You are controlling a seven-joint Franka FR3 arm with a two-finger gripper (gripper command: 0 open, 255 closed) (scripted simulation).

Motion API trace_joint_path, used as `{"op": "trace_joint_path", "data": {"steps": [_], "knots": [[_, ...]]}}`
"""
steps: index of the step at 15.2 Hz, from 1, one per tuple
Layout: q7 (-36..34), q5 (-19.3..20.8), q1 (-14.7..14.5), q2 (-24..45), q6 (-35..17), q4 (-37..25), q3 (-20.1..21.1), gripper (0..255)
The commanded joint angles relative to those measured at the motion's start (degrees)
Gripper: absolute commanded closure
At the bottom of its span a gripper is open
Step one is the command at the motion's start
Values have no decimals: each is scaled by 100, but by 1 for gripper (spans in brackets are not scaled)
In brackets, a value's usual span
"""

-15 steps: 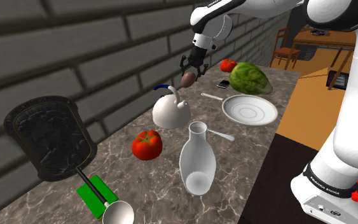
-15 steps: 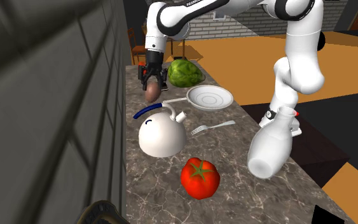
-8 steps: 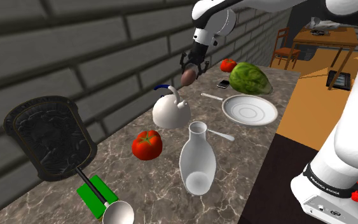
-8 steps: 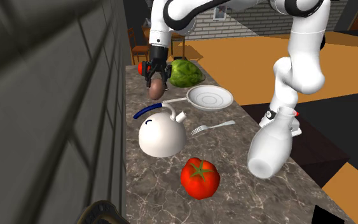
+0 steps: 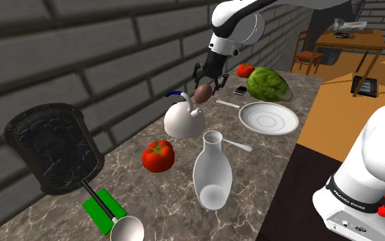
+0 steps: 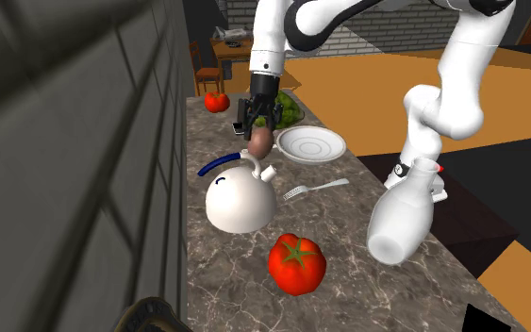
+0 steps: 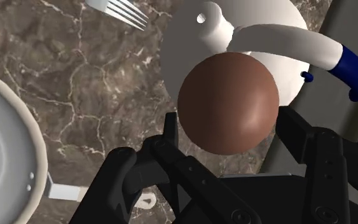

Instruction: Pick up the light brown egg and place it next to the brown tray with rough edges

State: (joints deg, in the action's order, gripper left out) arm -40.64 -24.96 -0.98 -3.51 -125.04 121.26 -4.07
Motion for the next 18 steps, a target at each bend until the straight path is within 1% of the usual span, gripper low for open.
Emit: {"op": "trace_joint_path", "data": {"steps": [1,10,18], "knots": [[-158,1,-95,-317,-186,426,114,255],[-1124,-74,-527,-1644,-644,1853,806,255],[-2145,-343,-991,-2612,-862,2694,1614,255]]}}
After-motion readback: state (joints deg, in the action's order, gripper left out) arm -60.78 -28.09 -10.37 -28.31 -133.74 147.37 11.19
